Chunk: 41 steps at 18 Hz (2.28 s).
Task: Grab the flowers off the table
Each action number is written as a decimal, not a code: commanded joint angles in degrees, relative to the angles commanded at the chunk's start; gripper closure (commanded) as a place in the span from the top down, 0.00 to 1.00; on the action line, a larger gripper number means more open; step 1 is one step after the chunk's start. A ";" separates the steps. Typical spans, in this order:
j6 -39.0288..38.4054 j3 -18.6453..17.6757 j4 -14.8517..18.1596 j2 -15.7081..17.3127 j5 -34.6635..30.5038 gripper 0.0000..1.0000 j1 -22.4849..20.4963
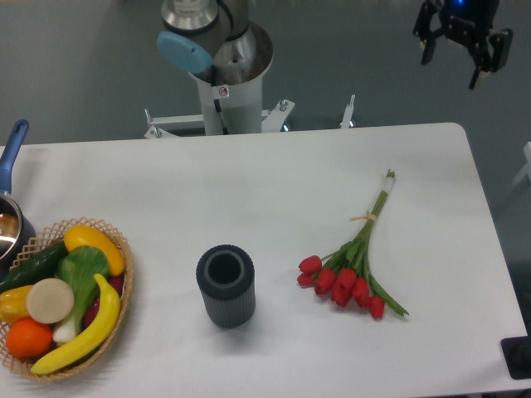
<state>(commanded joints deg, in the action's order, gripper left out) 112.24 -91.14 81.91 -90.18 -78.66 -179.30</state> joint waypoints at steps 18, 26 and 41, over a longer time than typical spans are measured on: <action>-25.73 -7.29 -10.53 -1.14 0.00 1.00 8.61; -29.62 -8.18 -13.45 -7.81 0.00 1.00 14.41; -38.41 -7.83 -21.09 -18.98 0.53 1.00 18.72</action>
<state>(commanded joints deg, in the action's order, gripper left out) 73.83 -98.97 60.82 -109.16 -78.13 -160.58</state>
